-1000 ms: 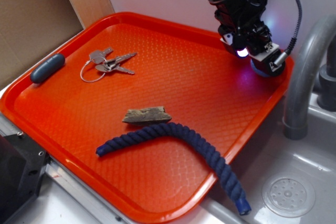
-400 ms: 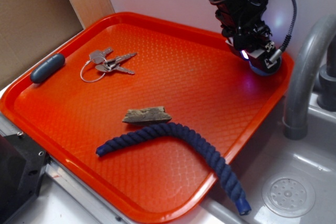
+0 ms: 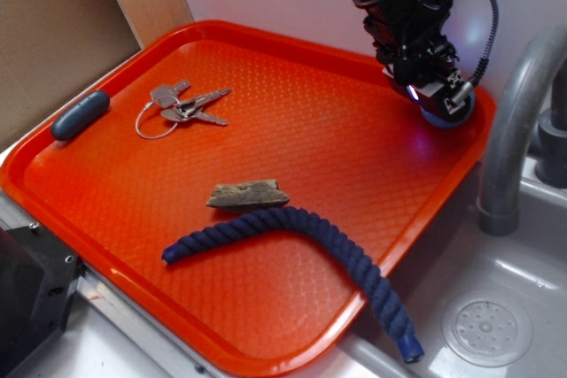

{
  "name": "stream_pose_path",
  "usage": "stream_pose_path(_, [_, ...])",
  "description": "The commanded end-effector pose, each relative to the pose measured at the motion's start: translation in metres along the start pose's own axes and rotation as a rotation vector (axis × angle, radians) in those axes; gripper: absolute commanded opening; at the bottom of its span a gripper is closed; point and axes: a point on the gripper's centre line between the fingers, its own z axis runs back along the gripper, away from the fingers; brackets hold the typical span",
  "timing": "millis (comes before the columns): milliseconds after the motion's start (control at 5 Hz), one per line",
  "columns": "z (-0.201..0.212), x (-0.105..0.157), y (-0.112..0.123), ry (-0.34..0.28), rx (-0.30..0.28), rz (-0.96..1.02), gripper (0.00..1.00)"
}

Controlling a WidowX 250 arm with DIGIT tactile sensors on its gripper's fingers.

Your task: Grab the blue ball.

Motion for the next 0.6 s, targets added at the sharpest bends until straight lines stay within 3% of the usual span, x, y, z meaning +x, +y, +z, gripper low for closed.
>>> stream_pose_path(0, [0.017, 0.0, -0.01, -0.062, -0.006, -0.015, 0.0])
stream_pose_path(200, [0.025, 0.0, -0.011, -0.055, 0.044, -0.011, 0.0])
stream_pose_path(400, [0.083, -0.009, 0.003, -0.09, 0.095, 0.064, 0.0])
